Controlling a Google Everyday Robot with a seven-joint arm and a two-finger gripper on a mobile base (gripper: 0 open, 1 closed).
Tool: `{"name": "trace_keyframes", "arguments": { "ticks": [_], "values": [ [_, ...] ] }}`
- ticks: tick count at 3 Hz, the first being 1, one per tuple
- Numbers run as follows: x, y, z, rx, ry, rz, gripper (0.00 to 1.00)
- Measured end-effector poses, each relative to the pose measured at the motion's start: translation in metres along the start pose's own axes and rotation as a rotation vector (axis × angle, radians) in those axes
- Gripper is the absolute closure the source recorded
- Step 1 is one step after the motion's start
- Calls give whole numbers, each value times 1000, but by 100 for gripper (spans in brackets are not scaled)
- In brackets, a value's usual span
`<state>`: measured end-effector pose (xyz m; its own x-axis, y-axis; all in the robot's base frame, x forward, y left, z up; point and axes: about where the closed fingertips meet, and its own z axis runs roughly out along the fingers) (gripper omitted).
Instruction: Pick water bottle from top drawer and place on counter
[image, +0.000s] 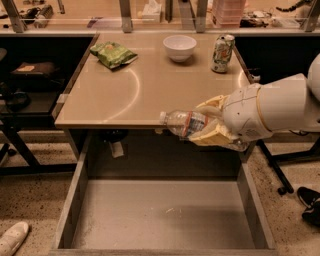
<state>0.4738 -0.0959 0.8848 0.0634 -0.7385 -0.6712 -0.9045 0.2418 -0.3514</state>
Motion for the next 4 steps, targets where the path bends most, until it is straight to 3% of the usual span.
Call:
{"name": "trace_keyframes", "arguments": {
  "ticks": [1, 2, 3, 4],
  "values": [
    [-7, -17, 4, 20, -25, -62, 100],
    [-17, -52, 19, 39, -66, -133, 100],
    [-14, -102, 50, 8, -79, -138, 100],
    [-32, -150, 87, -37, -103, -136, 100]
  ]
}}
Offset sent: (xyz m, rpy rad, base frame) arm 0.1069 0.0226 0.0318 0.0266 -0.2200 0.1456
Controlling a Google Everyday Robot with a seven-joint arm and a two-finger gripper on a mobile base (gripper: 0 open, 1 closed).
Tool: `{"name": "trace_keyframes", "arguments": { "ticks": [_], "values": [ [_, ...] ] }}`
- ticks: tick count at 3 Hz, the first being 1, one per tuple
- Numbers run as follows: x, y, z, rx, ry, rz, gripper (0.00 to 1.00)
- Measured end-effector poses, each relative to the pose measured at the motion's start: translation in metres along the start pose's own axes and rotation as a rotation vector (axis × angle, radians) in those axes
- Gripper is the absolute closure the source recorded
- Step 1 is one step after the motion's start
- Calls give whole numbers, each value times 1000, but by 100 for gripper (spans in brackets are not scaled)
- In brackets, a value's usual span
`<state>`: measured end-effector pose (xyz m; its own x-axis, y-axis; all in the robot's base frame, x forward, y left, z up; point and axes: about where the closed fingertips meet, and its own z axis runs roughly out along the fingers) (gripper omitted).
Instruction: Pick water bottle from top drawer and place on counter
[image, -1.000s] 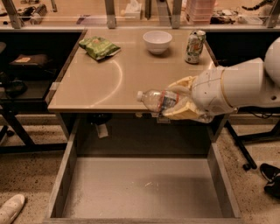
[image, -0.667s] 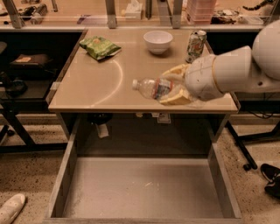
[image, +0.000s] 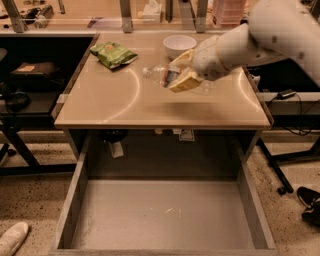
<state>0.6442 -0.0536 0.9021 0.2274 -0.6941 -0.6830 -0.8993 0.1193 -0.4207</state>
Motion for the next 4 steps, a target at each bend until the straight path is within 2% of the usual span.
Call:
{"name": "trace_keyframes", "arguments": {
  "ticks": [1, 2, 3, 4],
  "values": [
    [8, -35, 59, -99, 8, 60, 100],
    [-2, -69, 71, -47, 68, 114, 100],
    [-12, -107, 69, 82, 99, 137, 100],
    [-17, -119, 68, 151, 106, 142, 100]
  ]
}}
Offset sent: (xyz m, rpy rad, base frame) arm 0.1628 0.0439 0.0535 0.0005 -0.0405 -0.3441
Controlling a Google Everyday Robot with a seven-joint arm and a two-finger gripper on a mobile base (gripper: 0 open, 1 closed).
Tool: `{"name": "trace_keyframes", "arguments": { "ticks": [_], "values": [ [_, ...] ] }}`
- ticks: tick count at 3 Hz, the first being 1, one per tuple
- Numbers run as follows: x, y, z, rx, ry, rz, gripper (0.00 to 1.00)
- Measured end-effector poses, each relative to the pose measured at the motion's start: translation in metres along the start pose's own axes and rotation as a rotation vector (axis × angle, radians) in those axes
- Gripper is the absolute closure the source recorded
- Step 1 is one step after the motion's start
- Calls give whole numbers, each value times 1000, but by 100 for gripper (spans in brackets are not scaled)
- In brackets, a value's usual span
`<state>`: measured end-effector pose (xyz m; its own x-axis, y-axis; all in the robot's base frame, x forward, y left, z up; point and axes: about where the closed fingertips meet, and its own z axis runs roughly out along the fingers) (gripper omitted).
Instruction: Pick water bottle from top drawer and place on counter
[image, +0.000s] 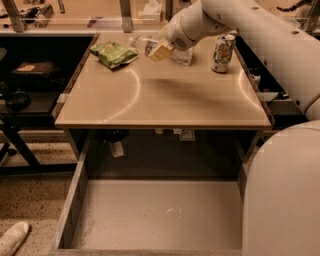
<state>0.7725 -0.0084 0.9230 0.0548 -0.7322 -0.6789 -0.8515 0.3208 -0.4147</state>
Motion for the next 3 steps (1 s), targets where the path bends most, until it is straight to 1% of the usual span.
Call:
{"name": "trace_keyframes", "arguments": {
  "ticks": [1, 3],
  "values": [
    [6, 7, 5, -9, -1, 13, 100],
    [27, 31, 13, -68, 6, 32, 100]
  ]
}}
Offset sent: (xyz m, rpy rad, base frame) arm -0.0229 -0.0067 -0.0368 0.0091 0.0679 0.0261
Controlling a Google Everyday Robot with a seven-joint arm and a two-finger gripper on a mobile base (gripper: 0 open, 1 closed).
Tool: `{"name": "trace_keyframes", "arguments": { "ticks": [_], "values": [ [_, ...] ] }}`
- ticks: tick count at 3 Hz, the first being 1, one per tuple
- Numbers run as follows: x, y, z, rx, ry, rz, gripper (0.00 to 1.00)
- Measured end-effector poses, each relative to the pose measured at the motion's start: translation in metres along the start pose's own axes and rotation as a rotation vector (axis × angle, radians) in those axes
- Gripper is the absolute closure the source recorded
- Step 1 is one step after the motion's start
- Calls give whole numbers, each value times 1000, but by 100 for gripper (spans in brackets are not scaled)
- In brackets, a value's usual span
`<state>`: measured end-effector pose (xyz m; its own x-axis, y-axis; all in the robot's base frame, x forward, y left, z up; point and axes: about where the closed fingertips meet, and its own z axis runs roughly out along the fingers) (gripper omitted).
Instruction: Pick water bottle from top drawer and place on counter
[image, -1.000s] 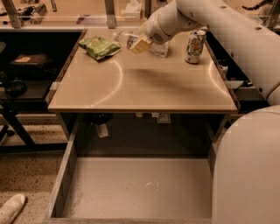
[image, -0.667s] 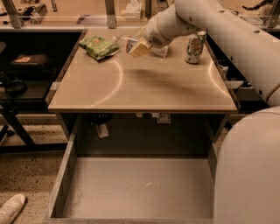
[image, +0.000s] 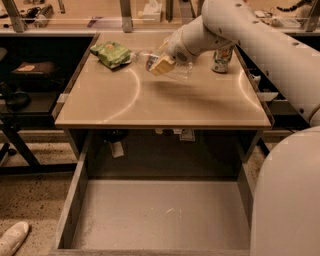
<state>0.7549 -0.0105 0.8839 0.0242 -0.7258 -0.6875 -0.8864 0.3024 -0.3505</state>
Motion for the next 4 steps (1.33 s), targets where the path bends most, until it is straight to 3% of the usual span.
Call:
{"name": "trace_keyframes", "arguments": {
  "ticks": [3, 4],
  "values": [
    [31, 0, 21, -20, 46, -4, 100],
    [31, 0, 21, -20, 46, -4, 82]
  ]
}}
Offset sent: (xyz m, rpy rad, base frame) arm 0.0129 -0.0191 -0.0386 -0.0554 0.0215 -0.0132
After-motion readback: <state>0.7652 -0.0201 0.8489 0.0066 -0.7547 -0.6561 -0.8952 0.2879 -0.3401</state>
